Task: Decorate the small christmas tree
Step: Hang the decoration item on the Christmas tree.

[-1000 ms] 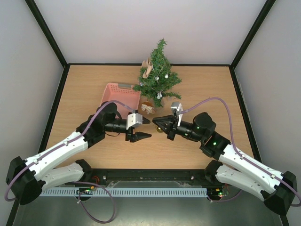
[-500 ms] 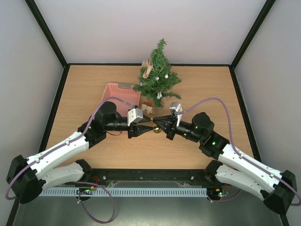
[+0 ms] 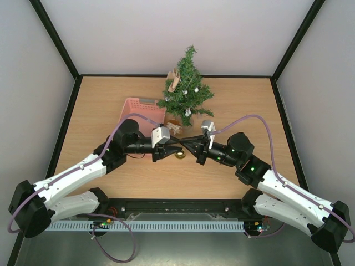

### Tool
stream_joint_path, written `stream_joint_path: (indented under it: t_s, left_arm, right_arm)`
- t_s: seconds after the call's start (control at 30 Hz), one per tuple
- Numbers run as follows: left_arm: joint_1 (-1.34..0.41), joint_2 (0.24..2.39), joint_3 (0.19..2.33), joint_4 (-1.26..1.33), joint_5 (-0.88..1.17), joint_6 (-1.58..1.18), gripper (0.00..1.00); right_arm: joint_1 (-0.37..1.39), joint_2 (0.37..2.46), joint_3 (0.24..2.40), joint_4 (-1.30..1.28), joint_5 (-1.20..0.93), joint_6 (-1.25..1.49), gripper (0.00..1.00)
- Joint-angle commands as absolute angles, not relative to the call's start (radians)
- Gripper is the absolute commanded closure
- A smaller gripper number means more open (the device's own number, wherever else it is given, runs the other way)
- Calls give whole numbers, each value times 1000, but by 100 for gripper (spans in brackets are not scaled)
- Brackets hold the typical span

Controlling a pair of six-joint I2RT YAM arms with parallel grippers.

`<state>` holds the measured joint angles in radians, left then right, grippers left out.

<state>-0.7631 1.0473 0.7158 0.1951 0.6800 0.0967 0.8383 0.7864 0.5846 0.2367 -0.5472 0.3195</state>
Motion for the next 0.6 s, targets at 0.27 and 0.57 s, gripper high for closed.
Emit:
stream_joint_path:
  t_s: [0.27, 0.57]
  left_arm:
    - [-768, 1050, 742, 207, 775, 157, 97]
    - [-768, 1040, 751, 160, 767, 184, 68]
  right_arm:
    - [842, 766, 578, 291, -589, 332, 98]
    - [842, 760, 579, 291, -642, 322, 98]
